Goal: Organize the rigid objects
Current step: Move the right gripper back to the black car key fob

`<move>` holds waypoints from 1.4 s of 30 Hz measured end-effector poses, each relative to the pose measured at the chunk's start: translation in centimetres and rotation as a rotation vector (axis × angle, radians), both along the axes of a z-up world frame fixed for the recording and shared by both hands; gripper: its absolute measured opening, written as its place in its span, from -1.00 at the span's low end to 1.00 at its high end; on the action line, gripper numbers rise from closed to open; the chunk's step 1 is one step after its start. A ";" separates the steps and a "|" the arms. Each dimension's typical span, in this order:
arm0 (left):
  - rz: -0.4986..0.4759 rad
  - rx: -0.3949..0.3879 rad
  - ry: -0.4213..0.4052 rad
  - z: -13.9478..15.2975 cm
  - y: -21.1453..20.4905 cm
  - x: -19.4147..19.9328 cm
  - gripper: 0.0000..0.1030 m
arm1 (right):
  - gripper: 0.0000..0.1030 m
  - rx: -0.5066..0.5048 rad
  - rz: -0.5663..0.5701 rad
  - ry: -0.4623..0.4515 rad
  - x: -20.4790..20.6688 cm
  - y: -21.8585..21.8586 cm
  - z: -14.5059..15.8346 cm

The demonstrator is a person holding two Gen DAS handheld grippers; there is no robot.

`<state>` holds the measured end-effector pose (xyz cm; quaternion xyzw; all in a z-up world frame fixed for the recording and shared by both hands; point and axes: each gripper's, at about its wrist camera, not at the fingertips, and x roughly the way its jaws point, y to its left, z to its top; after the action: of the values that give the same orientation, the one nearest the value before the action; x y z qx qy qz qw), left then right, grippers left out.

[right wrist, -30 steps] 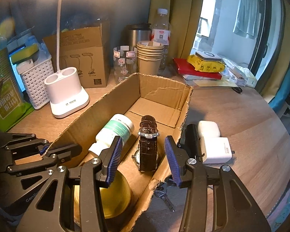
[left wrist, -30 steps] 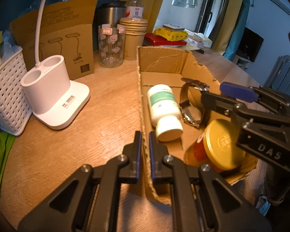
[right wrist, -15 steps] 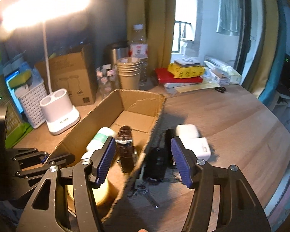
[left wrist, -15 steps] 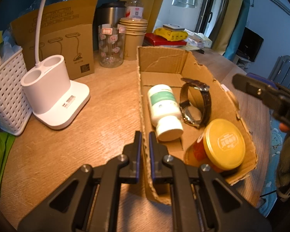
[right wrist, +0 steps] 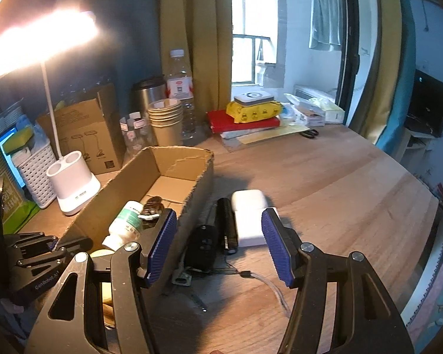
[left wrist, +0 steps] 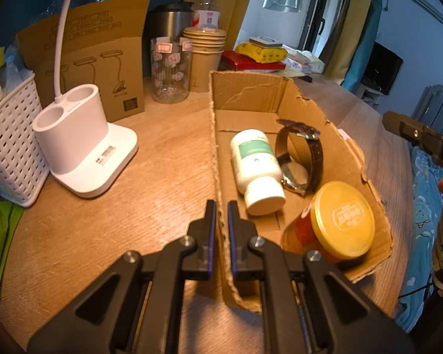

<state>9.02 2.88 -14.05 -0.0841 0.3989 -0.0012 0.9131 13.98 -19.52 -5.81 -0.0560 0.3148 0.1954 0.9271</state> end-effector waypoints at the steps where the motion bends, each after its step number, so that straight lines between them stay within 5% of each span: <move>1: 0.000 0.000 0.000 0.0 0.0 0.0 -0.85 | 0.22 0.001 -0.006 0.000 0.0 -0.3 0.0; 13: 0.000 0.000 -0.001 0.0 0.0 0.0 -0.85 | 0.22 -0.008 -0.027 0.025 0.2 -1.6 -1.6; 42: 0.031 -0.002 0.000 0.0 1.5 0.4 -0.85 | 0.21 0.004 0.134 0.180 2.4 2.0 -7.4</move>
<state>9.42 4.43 -14.04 -0.0912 0.3976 0.0128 0.9129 16.42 -17.54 -13.20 -0.0572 0.3922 0.2617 0.8800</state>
